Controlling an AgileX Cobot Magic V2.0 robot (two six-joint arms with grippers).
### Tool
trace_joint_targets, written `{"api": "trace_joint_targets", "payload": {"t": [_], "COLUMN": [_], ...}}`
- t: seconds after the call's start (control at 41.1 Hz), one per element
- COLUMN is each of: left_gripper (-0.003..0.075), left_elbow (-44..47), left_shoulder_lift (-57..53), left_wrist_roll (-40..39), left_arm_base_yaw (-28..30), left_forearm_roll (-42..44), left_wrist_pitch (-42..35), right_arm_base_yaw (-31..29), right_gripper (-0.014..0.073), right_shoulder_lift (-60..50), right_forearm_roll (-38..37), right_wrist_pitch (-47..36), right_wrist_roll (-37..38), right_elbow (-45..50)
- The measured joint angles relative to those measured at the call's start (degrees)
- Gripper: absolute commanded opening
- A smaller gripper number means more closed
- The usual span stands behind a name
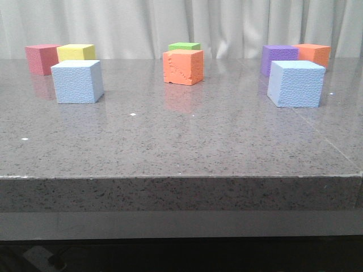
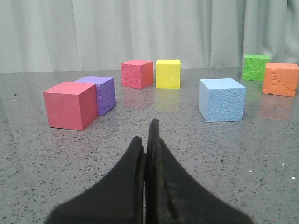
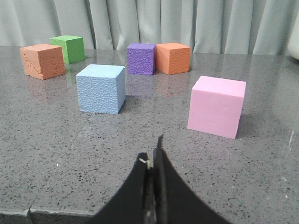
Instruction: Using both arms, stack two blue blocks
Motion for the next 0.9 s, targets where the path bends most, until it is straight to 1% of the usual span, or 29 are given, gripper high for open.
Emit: {"api": "trace_joint_targets", "payload": {"t": [0.584,0.803,0.9], "left_gripper": [-0.0020,-0.0020,-0.0020], "left_elbow": [0.0,0.0,0.0], "left_shoulder_lift": [0.0,0.0,0.0], "left_wrist_roll": [0.0,0.0,0.0], "left_arm_base_yaw": [0.0,0.0,0.0], "left_forearm_roll": [0.0,0.0,0.0], "left_wrist_pitch": [0.0,-1.4,-3.6], "right_arm_base_yaw": [0.0,0.0,0.0], "right_gripper": [-0.0128,-0.0128,-0.0128], "right_shoulder_lift": [0.0,0.0,0.0], "right_forearm_roll": [0.0,0.0,0.0], "right_wrist_pitch": [0.0,0.0,0.0], "right_wrist_roll": [0.0,0.0,0.0], "right_elbow": [0.0,0.0,0.0]}}
